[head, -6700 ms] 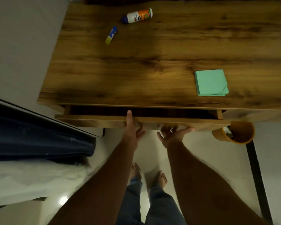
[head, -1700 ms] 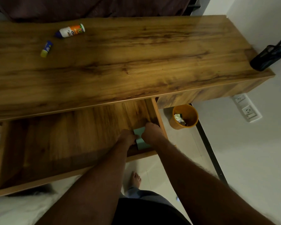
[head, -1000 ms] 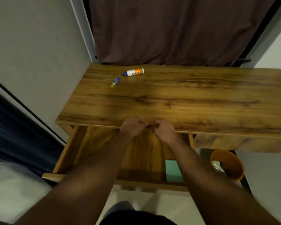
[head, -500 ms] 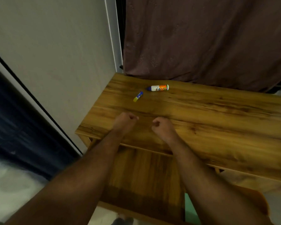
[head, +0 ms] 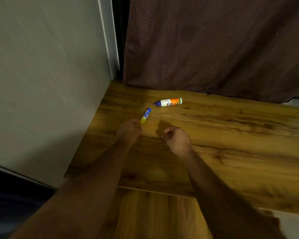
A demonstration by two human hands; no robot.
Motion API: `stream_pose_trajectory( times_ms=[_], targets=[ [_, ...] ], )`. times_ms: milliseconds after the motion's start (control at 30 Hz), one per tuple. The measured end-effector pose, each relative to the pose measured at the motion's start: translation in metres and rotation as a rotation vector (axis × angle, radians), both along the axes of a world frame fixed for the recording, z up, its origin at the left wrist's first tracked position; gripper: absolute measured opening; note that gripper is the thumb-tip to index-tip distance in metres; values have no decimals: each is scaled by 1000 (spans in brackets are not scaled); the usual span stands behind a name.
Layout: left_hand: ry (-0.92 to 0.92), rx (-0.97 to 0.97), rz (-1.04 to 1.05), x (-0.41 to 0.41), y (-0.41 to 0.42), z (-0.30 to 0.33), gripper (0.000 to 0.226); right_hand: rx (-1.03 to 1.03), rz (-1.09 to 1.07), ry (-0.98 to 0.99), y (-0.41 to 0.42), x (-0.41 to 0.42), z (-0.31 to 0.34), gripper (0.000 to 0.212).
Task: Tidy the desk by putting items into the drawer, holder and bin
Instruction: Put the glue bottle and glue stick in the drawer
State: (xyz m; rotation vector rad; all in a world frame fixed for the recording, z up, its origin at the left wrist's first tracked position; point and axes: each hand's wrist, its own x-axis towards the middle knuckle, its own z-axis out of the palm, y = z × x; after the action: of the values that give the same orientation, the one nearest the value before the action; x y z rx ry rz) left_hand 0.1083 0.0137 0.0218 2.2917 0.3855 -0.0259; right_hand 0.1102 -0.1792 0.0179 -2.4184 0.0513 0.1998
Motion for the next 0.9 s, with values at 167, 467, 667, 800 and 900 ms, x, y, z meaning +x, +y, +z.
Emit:
stream_pose_trajectory(
  times_ms=[167,467,667,800,900],
  targets=[
    [16,50,-1,40,-1,-15,40,-97,19,-19,-1,36,-8,26],
    [9,136,14,87,-19,-50,66,-136,94,-105,6,94,-17,26],
    [-16,230,8,94,-22,-56,42,-167,126,-132,6,110,-29,30],
    [-71,140,39,91,-17,-51,37,-245,158,-159,3,127,-27,36],
    [-133,22,57,85,-15,-39,35,-405,195,-156,1,149,-18,49]
  ],
)
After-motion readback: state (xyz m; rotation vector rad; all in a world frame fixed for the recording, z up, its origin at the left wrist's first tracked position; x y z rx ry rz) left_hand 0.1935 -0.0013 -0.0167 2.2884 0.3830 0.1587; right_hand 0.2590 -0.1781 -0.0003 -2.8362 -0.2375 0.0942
